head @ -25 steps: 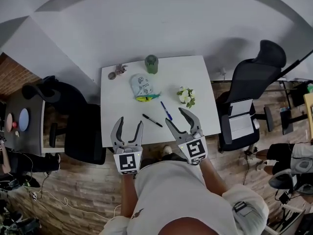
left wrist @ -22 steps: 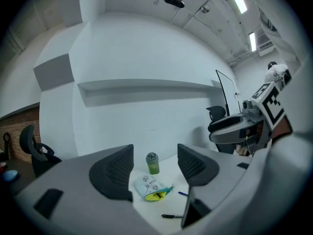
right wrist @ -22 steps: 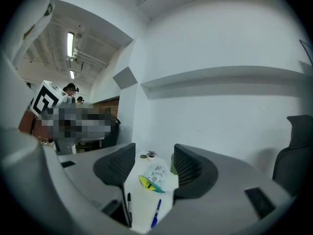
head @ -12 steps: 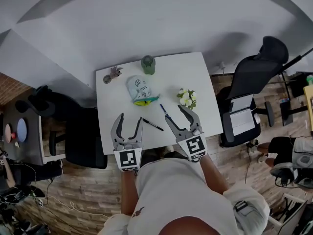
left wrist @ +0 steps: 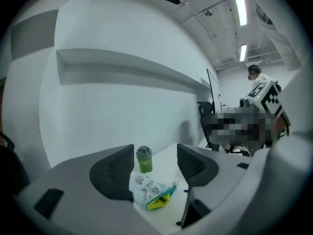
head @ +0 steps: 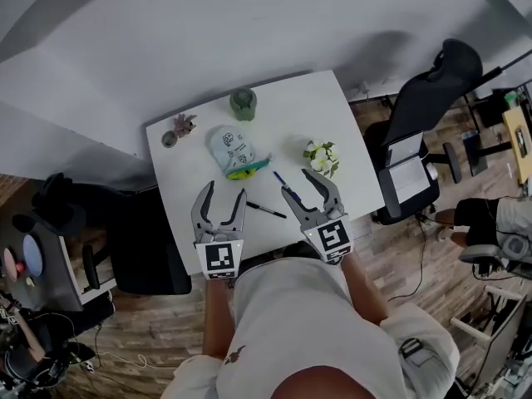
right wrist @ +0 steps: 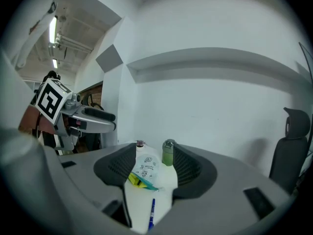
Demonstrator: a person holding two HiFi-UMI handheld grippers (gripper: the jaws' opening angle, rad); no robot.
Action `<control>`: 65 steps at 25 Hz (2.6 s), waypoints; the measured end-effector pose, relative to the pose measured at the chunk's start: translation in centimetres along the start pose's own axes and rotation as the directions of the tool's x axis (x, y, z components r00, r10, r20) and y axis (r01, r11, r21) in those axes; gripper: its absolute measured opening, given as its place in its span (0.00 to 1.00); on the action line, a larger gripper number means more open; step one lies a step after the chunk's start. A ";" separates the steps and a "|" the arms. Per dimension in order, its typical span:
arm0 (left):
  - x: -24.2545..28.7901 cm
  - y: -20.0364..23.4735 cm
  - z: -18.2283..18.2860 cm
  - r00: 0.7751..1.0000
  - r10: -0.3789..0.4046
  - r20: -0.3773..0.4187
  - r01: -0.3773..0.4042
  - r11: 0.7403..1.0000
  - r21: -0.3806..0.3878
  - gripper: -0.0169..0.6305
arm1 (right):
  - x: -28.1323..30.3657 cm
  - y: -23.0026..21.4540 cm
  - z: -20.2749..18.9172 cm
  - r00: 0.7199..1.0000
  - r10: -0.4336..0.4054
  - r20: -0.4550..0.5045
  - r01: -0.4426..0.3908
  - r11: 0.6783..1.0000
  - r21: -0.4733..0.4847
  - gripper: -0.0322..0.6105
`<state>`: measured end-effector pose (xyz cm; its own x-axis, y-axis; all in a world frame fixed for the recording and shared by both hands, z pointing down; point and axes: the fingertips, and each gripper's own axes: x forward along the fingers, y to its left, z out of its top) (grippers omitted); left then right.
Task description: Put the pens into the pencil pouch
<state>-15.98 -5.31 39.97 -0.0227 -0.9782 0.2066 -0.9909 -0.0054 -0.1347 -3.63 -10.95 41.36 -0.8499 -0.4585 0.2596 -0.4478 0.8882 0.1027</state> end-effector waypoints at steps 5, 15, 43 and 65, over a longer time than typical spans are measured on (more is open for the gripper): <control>1.9 0.5 -2.9 0.992 -0.118 -0.040 0.118 0.993 -0.012 0.43 | 1.5 0.6 -2.7 0.994 -0.032 -0.104 0.030 0.999 -0.020 0.41; 4.1 -1.2 -9.2 0.935 -0.330 -0.130 0.328 0.944 -0.037 0.40 | 1.7 3.9 -12.7 0.917 0.014 -0.399 -0.037 0.998 -0.050 0.37; 4.3 -8.4 -19.7 0.783 -0.517 -0.346 0.519 0.850 -0.093 0.30 | 1.2 10.0 -26.4 0.738 0.246 -0.628 -0.311 0.950 0.006 0.22; 5.6 -7.3 -21.3 0.775 -0.499 -0.387 0.512 0.855 -0.076 0.32 | 1.2 10.3 -28.1 0.721 0.255 -0.644 -0.271 0.960 0.078 0.12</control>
<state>-11.72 -6.28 62.72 0.4254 -0.6754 0.6024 -0.8693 -0.4901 0.0644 -1.47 -1.58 69.73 -0.5481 -0.0850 0.8321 -0.2213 0.9741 -0.0463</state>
